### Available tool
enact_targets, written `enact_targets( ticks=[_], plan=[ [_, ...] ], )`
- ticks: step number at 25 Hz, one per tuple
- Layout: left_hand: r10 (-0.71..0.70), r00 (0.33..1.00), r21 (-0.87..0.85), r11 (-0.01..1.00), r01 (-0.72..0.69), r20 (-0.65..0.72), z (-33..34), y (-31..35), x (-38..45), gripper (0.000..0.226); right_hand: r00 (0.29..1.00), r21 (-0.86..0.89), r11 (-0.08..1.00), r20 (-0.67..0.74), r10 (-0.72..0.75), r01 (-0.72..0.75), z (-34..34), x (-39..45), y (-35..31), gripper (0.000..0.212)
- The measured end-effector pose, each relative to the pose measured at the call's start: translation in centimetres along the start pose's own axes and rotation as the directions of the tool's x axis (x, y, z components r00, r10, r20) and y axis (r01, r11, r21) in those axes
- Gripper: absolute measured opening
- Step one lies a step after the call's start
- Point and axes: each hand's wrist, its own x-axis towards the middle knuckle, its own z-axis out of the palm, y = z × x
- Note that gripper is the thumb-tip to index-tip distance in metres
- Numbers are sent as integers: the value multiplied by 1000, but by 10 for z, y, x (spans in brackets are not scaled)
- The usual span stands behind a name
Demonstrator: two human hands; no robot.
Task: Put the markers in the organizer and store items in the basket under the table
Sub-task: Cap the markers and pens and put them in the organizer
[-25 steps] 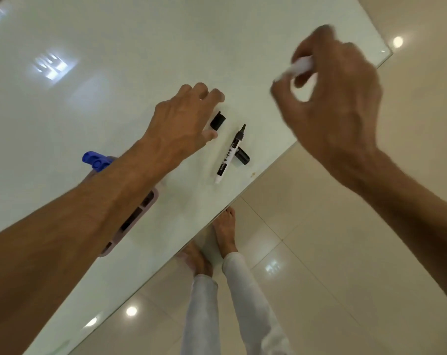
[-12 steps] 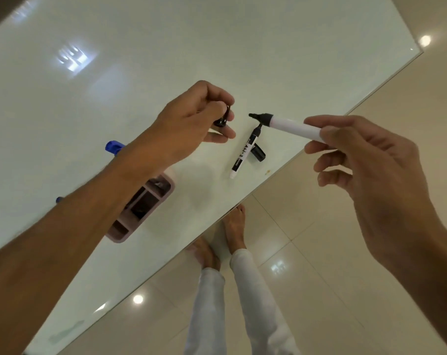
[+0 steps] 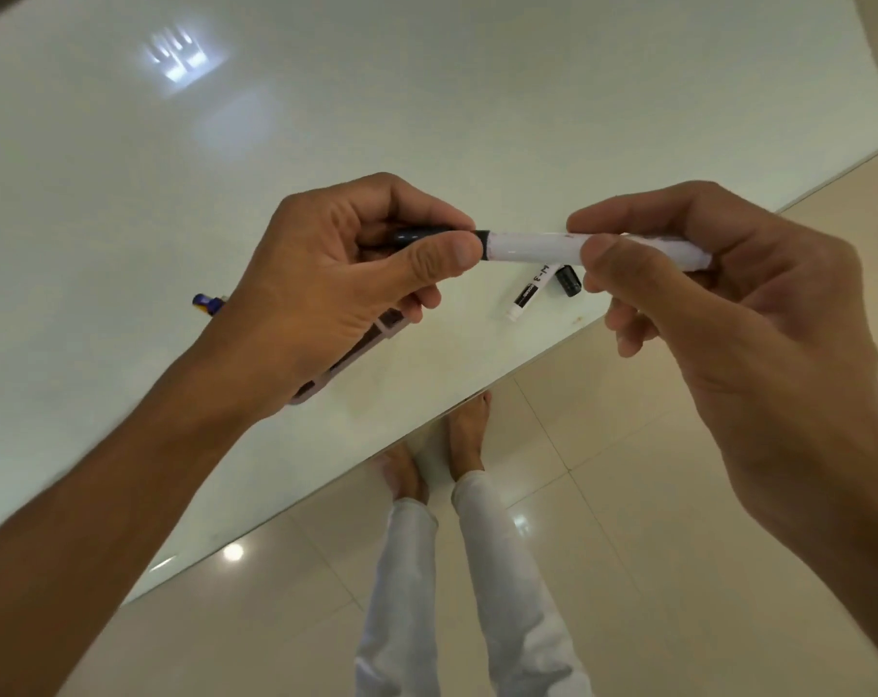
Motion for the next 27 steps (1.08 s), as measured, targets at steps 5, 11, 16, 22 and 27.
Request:
enact_targets(
  ticks=[5,11,16,22,27],
  plan=[
    [-61,986,-160,986,36,-156,-2,-16,-33,34,955,-200,971,290,-69,131,49,-21,-12,23],
    [-101,974,-217,975,56,-201,-19,-26,-64,35,948,-238,953,298,-111,187,97,-51,-8,30],
    [197,789,301,953,-16,-582,-71,-49,-72,29,988,-229,962,69,-137,150,80,4,-17,32],
    [350,775,749,621,229,-527,-103,-73,-60,45,994,-251,967,-108,11,-38,30,24,23,33],
    [392,844,879,443,174,-365,-82,-66,-45,40,997,-301,952,-70,35,-54,20,17,48,19]
  ],
)
